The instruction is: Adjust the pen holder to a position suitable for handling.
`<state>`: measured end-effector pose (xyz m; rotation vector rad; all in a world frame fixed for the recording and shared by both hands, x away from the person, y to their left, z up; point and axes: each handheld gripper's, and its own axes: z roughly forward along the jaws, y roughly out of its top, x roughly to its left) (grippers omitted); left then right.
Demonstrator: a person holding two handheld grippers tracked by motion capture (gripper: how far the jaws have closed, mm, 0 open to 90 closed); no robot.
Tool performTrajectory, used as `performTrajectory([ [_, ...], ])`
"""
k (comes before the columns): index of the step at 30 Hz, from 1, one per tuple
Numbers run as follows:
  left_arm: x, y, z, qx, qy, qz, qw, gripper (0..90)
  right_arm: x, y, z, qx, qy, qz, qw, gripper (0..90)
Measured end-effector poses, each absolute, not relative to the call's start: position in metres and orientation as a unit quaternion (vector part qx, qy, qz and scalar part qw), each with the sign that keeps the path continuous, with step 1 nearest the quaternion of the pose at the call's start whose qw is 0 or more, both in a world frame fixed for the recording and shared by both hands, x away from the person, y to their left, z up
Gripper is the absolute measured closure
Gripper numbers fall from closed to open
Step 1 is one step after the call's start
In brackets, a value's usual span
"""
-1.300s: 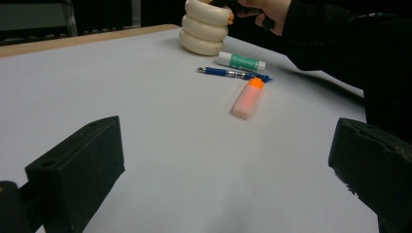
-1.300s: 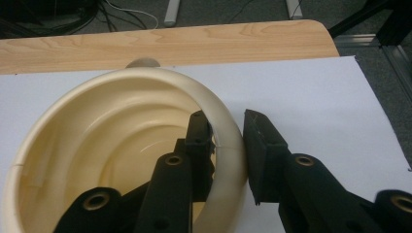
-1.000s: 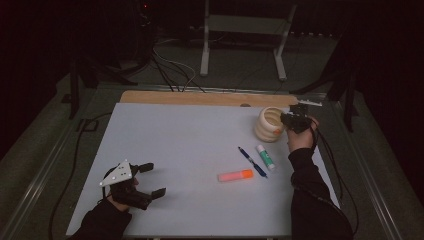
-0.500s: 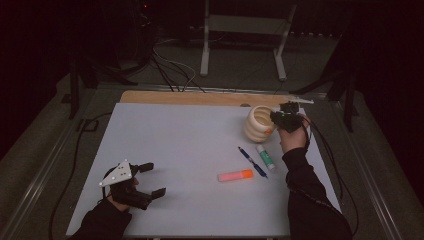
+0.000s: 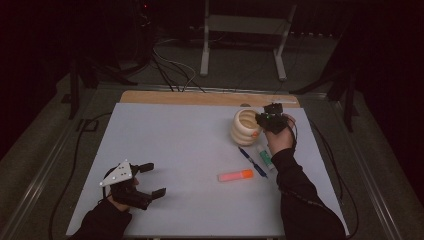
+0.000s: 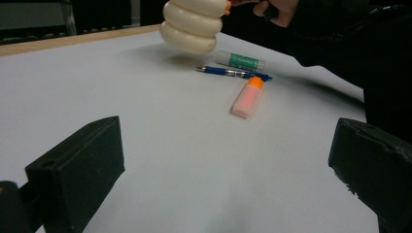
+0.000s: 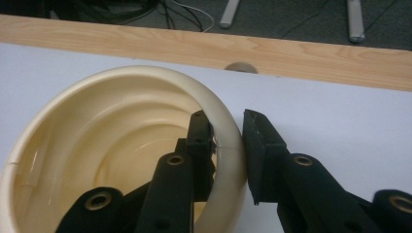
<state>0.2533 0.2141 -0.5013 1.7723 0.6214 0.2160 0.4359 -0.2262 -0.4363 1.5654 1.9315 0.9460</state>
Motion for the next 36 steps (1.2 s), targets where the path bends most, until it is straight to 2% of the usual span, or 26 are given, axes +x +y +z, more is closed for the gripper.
performTrajectory([
  [36,0.253,0.215,-0.501,0.759,0.265,0.093,0.587,0.1,0.426,-0.132,-0.438,0.49,0.77,0.356,0.201,74.1],
])
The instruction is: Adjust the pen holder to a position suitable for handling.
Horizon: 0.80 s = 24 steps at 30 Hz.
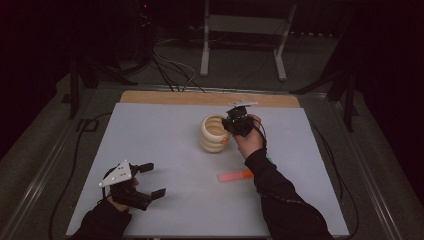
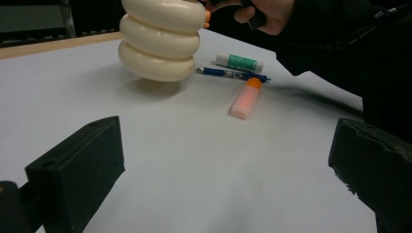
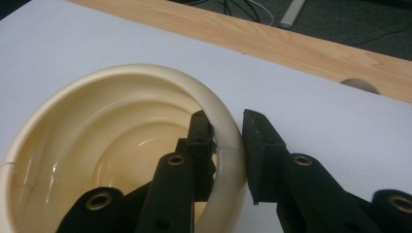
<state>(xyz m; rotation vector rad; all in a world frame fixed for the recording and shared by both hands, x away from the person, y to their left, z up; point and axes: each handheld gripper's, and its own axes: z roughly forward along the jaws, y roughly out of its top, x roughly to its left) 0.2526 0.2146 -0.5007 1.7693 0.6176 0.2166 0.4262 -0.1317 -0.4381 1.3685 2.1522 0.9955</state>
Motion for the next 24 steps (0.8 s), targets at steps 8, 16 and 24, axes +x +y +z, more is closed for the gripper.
performTrajectory([
  [8,0.253,0.215,-0.5,0.758,0.264,0.093,0.588,0.1,0.425,-0.117,-0.441,0.474,0.783,0.354,0.193,74.0],
  [16,0.253,0.215,-0.501,0.759,0.264,0.092,0.588,0.1,0.426,-0.106,-0.448,0.468,0.79,0.349,0.186,73.8],
  [24,0.253,0.215,-0.501,0.758,0.264,0.092,0.589,0.1,0.43,-0.099,-0.459,0.476,0.791,0.34,0.18,73.2],
])
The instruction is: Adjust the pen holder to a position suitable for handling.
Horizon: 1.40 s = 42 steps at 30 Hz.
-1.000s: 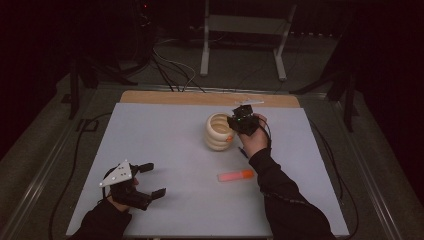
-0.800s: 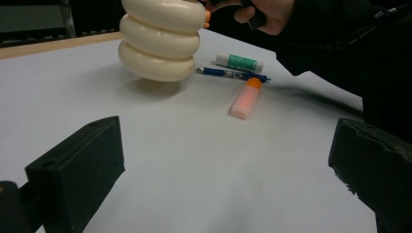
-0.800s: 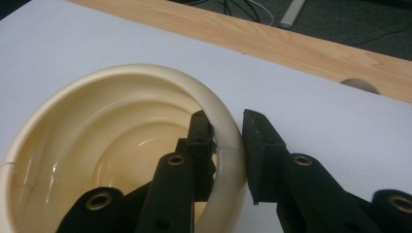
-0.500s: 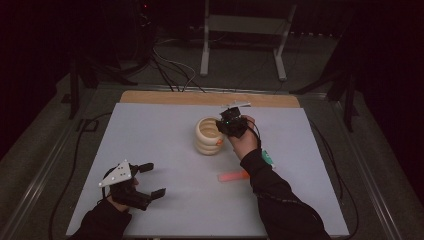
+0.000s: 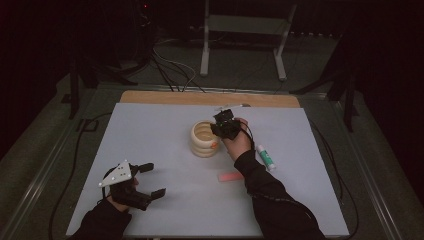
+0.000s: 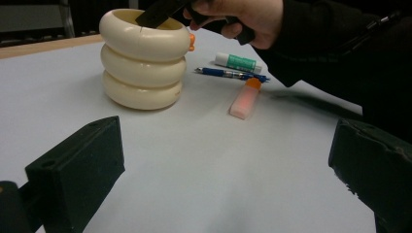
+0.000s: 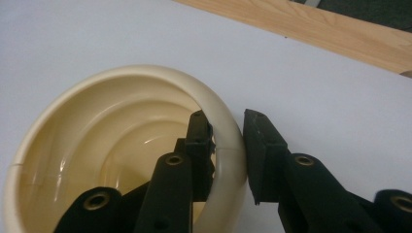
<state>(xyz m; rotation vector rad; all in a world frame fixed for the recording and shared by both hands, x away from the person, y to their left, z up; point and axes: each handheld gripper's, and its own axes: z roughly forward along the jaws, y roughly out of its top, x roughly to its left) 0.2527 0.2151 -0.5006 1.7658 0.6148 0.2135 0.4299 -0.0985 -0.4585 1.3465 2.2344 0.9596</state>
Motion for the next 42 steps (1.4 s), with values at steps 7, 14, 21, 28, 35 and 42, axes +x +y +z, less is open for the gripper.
performTrajectory([
  [7,0.253,0.215,-0.501,0.758,0.263,0.092,0.59,0.1,0.432,-0.099,-0.457,0.477,0.791,0.348,0.163,61.0],
  [14,0.253,0.215,-0.501,0.759,0.264,0.092,0.589,0.1,0.431,-0.104,-0.449,0.47,0.791,0.357,0.16,50.1],
  [21,0.253,0.215,-0.501,0.758,0.265,0.093,0.589,0.1,0.43,-0.111,-0.442,0.465,0.789,0.372,0.152,40.8],
  [28,0.253,0.216,-0.501,0.756,0.268,0.096,0.59,0.1,0.426,-0.119,-0.435,0.444,0.791,0.403,0.12,17.3],
  [35,0.253,0.215,-0.501,0.757,0.266,0.095,0.59,0.1,0.42,-0.13,-0.427,0.42,0.795,0.424,0.106,10.2],
  [42,0.253,0.216,-0.501,0.757,0.267,0.096,0.589,0.1,0.415,-0.143,-0.421,0.405,0.801,0.43,0.097,2.0],
])
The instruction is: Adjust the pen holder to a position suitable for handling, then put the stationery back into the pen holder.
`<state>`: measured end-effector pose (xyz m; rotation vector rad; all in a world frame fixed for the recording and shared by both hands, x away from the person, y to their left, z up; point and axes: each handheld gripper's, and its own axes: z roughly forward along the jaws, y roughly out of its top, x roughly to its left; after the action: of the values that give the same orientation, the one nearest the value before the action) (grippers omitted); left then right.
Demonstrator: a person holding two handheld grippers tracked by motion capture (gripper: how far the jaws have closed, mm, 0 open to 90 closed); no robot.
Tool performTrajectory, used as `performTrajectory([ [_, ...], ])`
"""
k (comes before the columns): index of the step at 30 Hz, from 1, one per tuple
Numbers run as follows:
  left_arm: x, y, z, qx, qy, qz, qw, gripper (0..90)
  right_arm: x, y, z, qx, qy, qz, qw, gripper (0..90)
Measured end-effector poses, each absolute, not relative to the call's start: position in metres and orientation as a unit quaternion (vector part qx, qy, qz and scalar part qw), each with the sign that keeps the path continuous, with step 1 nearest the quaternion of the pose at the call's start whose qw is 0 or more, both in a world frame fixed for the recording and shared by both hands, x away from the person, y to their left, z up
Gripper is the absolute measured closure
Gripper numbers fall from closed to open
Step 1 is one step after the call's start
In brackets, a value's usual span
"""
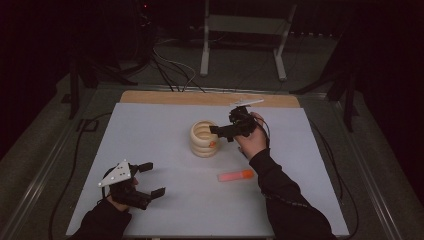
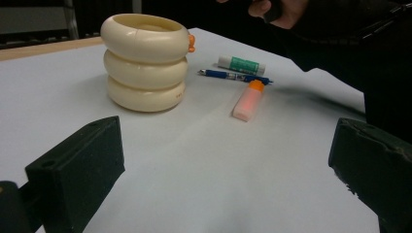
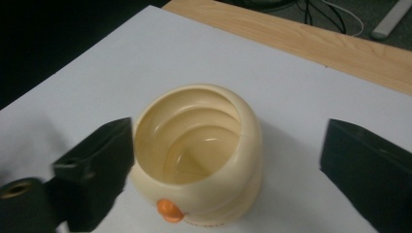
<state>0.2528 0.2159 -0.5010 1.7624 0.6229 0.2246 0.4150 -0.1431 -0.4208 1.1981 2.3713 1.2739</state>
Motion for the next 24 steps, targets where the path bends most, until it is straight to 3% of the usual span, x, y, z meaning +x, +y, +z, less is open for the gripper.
performTrajectory([
  [10,0.253,0.215,-0.501,0.755,0.267,0.096,0.591,0.2,0.404,-0.169,-0.416,0.396,0.791,0.452,0.11,0.7],
  [13,0.253,0.215,-0.501,0.755,0.267,0.095,0.591,0.1,0.401,-0.18,-0.414,0.393,0.785,0.465,0.111,7.9],
  [24,0.253,0.216,-0.501,0.755,0.268,0.096,0.591,0.1,0.386,-0.208,-0.419,0.392,0.78,0.472,0.122,7.8],
])
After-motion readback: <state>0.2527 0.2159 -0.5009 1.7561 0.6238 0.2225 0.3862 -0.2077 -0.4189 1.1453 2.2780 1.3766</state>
